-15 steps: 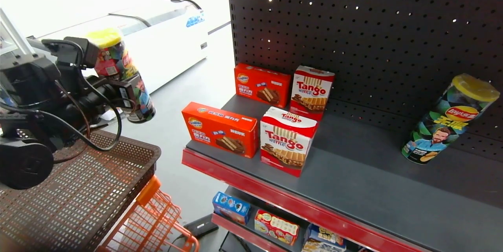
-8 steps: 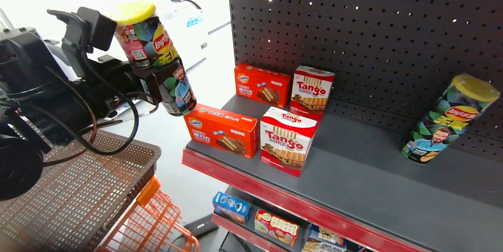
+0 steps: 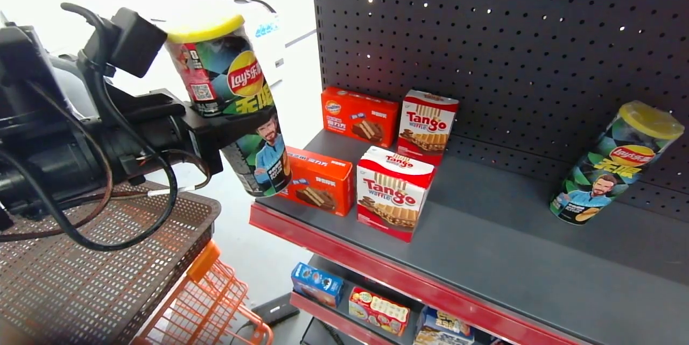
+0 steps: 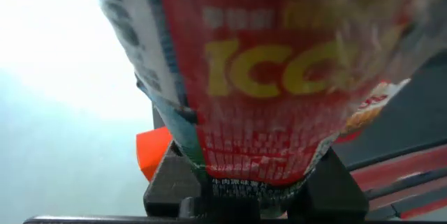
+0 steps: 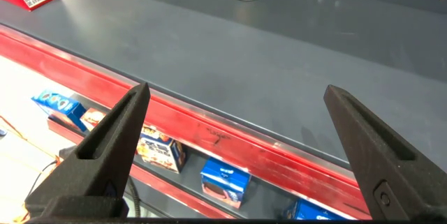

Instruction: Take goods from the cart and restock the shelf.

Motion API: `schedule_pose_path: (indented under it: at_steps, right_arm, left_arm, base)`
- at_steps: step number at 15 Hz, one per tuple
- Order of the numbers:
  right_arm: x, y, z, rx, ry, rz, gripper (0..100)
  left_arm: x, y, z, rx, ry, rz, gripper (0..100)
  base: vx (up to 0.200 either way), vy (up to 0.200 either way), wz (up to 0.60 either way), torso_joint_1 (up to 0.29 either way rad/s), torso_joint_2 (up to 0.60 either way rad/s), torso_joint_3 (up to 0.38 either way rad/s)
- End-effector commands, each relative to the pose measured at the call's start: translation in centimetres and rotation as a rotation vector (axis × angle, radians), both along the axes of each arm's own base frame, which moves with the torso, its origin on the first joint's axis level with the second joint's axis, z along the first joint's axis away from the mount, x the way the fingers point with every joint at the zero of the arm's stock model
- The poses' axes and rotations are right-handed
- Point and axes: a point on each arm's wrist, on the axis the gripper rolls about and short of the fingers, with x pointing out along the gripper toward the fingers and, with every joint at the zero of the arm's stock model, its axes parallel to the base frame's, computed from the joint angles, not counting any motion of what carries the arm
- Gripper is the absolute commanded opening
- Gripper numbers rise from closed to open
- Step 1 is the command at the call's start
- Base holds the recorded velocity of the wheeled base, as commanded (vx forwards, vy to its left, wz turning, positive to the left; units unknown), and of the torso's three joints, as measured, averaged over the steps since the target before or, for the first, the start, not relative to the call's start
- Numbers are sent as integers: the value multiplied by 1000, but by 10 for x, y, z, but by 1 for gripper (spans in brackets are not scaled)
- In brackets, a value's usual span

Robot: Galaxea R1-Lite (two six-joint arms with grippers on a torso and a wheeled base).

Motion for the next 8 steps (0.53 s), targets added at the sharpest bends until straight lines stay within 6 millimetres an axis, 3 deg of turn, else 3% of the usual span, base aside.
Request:
schedule_pose_path:
  at_steps: [1, 8]
  right_arm:
    - [0, 0, 0, 0, 2, 1, 100]
    - [0, 0, 0, 0, 2, 1, 100]
  left_arm:
    - [-12, 1, 12, -13, -46, -16, 0]
    - [-33, -21, 17, -21, -61, -193, 0]
  base:
    - [0, 0, 0, 0, 0, 0]
    - [0, 0, 0, 0, 0, 0]
